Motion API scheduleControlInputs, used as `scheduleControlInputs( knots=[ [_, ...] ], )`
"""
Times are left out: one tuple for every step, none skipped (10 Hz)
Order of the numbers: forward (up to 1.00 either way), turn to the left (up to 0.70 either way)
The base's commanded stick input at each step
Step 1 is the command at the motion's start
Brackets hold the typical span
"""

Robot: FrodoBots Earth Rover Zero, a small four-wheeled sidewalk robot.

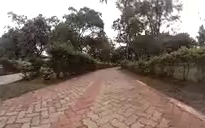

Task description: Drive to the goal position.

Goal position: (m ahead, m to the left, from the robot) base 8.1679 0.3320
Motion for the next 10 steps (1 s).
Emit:
scheduleControlInputs(
  knots=[
    [0.70,0.00],
    [0.70,-0.35],
    [0.70,-0.35],
    [0.70,-0.21],
    [0.70,-0.03],
    [0.70,0.00],
    [0.70,0.00],
    [0.70,0.00],
    [0.70,0.00],
    [0.70,0.00]
  ],
)
